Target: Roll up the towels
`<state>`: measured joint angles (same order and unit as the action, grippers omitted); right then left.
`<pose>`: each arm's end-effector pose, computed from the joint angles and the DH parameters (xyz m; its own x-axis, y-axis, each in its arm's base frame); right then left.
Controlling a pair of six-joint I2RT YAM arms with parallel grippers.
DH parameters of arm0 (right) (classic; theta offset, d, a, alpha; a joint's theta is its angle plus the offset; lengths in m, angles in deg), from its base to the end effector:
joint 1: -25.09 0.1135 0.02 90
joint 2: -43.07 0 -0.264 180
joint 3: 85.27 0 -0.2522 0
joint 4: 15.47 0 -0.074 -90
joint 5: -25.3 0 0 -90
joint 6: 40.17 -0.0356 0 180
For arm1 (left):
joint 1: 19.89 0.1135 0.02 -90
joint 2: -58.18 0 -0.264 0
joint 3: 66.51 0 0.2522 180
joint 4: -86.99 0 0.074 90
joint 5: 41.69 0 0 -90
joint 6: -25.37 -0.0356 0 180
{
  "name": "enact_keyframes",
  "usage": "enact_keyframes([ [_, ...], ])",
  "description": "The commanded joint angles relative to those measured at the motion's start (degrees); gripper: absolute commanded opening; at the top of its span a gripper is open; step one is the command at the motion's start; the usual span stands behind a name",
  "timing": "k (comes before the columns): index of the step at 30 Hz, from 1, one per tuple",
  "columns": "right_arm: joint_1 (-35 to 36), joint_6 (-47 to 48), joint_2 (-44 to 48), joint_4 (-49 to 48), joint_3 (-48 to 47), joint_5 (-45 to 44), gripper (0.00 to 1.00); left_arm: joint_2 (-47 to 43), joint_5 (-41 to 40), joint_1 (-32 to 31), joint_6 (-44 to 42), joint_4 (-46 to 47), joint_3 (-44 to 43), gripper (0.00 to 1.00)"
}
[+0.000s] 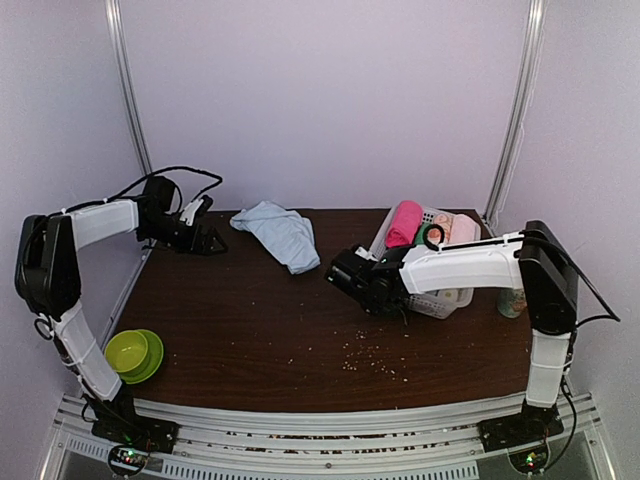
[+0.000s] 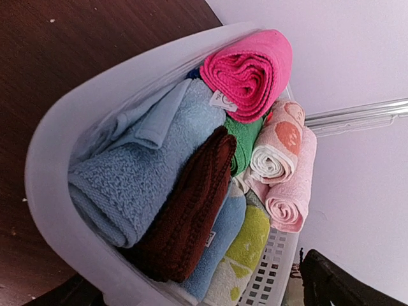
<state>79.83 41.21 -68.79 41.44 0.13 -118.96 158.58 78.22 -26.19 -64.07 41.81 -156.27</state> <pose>0.2458 0.2977 0.1925 -0.6014 -0.6991 -0.3867 -0.2619 0.6299 -0.7312 0.3702 -0.0587 0.2399 -0.8259 0.0827 -0.5577 0.3655 0.8317 -0.4180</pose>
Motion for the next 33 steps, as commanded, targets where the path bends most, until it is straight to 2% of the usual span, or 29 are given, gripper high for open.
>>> enact_keyframes([
  [1,-3.36,2.52,1.28,1.65,1.63,-4.50,0.99,0.84,2.00,0.41,0.55,0.59,-1.95,0.98],
  [13,-8.73,0.96,6.03,5.90,7.13,-8.82,1.00,1.19,3.35,0.37,1.18,0.39,-2.70,0.98],
  [19,-14.04,1.89,6.34,5.01,8.50,-9.41,1.00,1.55,4.27,0.39,1.63,0.22,-3.26,0.98],
  [29,-22.22,3.81,1.75,4.08,3.85,-11.79,1.00,2.16,4.99,0.37,2.12,-0.36,-4.51,0.98],
  [33,-24.72,7.56,-0.40,0.26,0.94,-10.99,1.00,2.59,4.32,0.41,1.79,-0.47,-5.27,0.98],
])
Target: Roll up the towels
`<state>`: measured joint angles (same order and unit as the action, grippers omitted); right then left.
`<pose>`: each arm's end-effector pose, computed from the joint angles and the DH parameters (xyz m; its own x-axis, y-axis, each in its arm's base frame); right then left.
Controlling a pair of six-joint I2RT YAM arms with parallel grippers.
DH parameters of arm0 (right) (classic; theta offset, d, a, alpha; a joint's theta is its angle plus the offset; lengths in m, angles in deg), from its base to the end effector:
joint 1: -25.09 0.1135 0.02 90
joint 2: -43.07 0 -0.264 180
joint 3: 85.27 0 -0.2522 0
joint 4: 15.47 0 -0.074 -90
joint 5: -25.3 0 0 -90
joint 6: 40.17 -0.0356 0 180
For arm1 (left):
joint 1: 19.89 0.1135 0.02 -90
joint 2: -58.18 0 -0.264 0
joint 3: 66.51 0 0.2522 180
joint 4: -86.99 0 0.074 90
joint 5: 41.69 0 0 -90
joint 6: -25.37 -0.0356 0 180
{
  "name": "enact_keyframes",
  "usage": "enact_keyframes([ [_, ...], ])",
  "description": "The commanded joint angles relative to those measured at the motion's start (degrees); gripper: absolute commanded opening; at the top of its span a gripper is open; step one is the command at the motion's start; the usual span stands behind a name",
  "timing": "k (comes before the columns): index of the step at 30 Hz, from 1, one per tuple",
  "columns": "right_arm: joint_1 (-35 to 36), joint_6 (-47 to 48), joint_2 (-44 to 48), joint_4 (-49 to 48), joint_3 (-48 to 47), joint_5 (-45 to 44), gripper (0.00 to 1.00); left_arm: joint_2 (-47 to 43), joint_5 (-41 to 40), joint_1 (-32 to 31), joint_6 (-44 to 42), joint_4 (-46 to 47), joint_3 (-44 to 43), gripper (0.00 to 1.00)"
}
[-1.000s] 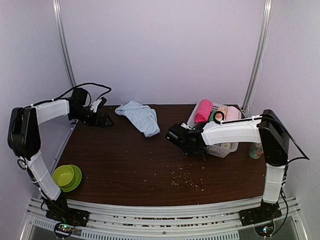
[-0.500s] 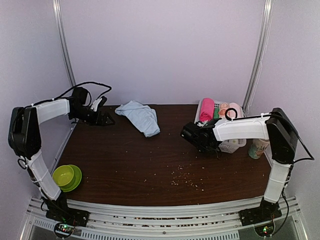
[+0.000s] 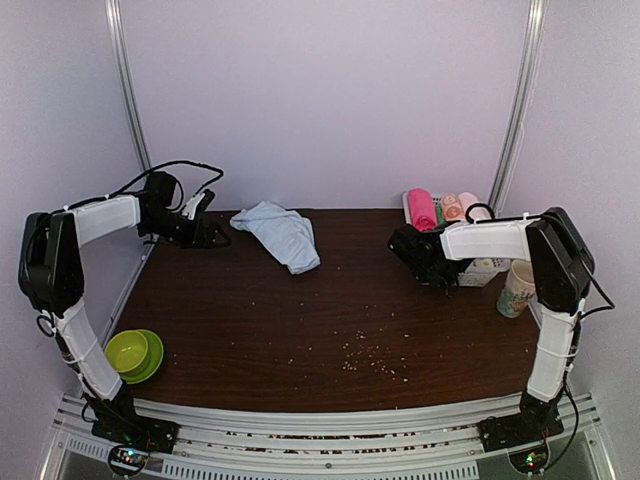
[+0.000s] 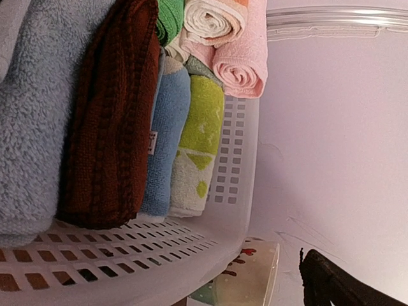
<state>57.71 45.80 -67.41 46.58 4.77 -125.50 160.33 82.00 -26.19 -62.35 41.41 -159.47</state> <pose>0.3203 0.1681 0.1818 -0.8449 -0.5001 -0.1898 -0.1088 0.5082 -0.8544 0.3798 -0.0618 0.2467 -0.8276 0.0581 -0.5584 0.3767 0.7949 -0.4757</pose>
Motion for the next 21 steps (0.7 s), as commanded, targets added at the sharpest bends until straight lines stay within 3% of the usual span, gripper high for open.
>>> enact_keyframes([
  [1,-2.91,3.98,-2.33,-5.83,-4.45,-4.21,1.00,1.04,0.36,0.36,-0.05,-0.05,-2.48,0.98],
  [9,-5.66,-0.58,-6.23,0.99,-10.62,-8.31,0.99,5.89,-3.35,0.40,-2.01,-1.05,-9.67,0.98],
  [21,-8.70,-7.09,-3.94,6.80,-10.14,-6.18,1.00,25.35,1.72,0.28,0.03,-9.67,-36.21,0.98],
])
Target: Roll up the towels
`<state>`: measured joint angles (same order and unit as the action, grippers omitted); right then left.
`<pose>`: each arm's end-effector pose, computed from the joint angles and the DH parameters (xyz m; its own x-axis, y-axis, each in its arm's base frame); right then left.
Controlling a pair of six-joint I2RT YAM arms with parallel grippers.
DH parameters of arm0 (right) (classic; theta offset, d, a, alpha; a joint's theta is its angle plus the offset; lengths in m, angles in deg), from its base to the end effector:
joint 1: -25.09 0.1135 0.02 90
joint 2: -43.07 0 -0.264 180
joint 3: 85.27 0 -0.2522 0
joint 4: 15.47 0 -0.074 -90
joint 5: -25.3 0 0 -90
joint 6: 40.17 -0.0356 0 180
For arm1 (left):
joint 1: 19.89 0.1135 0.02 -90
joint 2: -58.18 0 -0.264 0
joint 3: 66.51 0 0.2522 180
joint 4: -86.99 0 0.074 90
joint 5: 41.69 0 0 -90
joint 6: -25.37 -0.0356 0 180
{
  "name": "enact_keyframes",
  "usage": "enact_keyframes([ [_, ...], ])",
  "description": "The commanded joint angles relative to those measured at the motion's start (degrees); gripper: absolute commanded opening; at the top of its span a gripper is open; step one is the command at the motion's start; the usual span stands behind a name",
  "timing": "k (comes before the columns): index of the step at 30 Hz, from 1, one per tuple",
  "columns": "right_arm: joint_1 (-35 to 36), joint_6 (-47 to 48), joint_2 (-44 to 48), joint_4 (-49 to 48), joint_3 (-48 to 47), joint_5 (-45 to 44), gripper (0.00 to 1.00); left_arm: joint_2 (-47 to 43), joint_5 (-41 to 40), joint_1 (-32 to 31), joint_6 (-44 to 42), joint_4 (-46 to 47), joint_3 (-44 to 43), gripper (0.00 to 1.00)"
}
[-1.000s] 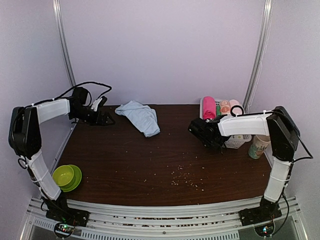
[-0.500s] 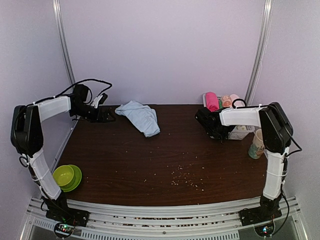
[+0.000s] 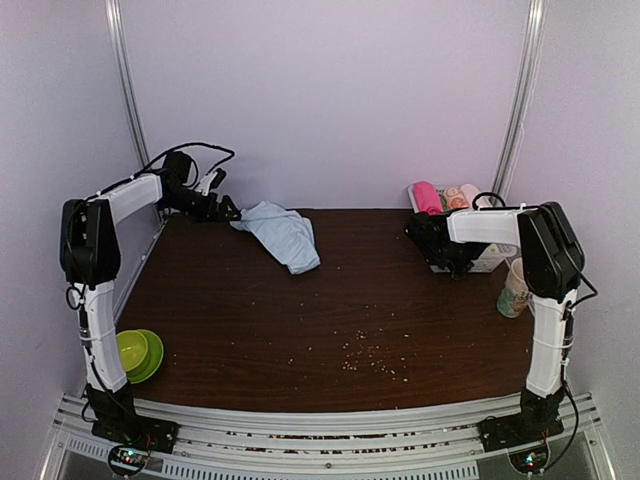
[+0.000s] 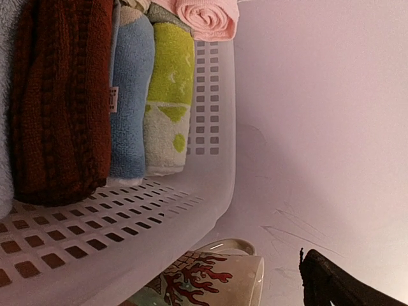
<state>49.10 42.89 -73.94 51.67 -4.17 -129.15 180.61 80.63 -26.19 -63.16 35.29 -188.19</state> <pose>0.3666 0.1281 0.1813 -0.9166 -0.3512 -0.1908 0.0035 0.4703 -0.8825 0.4722 -0.0713 0.2505 -0.7985 0.0663 -0.5984 0.3963 0.8062 -0.4394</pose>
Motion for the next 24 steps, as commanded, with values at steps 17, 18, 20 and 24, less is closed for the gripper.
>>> enact_keyframes([
  [17,20.30,-1.41,19.03,-21.02,4.31,33.78,0.99,14.41,-5.48,-3.54,-4.55,-4.61,-14.06,0.98],
  [18,21.34,-1.74,17.70,-24.32,3.69,37.60,0.99,14.37,-5.51,-3.49,-4.54,-4.63,-13.79,0.98],
  [20,22.91,-3.20,13.72,-28.85,0.12,43.31,1.00,14.00,-6.03,-3.52,-4.51,-4.61,-13.16,0.98],
  [24,24.76,-7.67,2.19,-32.00,-10.92,48.30,0.95,11.75,-7.12,-3.53,-4.53,-3.60,-10.33,0.98],
])
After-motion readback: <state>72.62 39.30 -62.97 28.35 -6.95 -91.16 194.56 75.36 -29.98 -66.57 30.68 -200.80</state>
